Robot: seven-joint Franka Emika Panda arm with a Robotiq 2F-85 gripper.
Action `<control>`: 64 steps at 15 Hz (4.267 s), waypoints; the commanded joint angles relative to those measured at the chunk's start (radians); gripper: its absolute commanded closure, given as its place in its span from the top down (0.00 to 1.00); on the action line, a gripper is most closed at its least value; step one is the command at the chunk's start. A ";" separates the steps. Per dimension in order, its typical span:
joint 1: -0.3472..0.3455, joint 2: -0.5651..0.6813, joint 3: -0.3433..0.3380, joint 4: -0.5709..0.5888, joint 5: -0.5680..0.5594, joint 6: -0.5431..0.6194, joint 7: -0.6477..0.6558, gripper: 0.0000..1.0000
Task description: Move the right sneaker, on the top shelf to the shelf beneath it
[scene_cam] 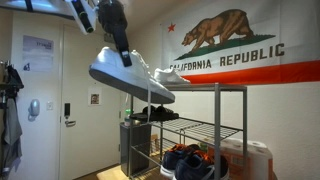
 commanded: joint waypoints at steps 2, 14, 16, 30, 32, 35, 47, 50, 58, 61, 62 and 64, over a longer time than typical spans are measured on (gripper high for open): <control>-0.032 -0.158 0.005 -0.320 0.012 0.131 -0.011 0.06; -0.115 -0.226 0.015 -0.704 0.071 0.702 0.045 0.06; -0.122 -0.226 0.021 -0.698 0.085 0.736 0.043 0.06; -0.196 -0.053 0.098 -0.671 0.105 1.107 0.216 0.06; -0.216 -0.002 0.115 -0.663 0.102 1.171 0.252 0.06; -0.242 0.077 0.143 -0.639 0.094 1.246 0.302 0.06; -0.275 0.266 0.196 -0.433 -0.078 1.287 0.532 0.06; -0.276 0.320 0.202 -0.373 -0.162 1.290 0.602 0.06; -0.248 0.478 0.186 -0.202 -0.356 1.271 0.746 0.06; -0.240 0.519 0.178 -0.163 -0.401 1.269 0.772 0.29; -0.239 0.527 0.176 -0.153 -0.414 1.267 0.780 0.33; -0.238 0.541 0.174 -0.140 -0.426 1.265 0.786 0.46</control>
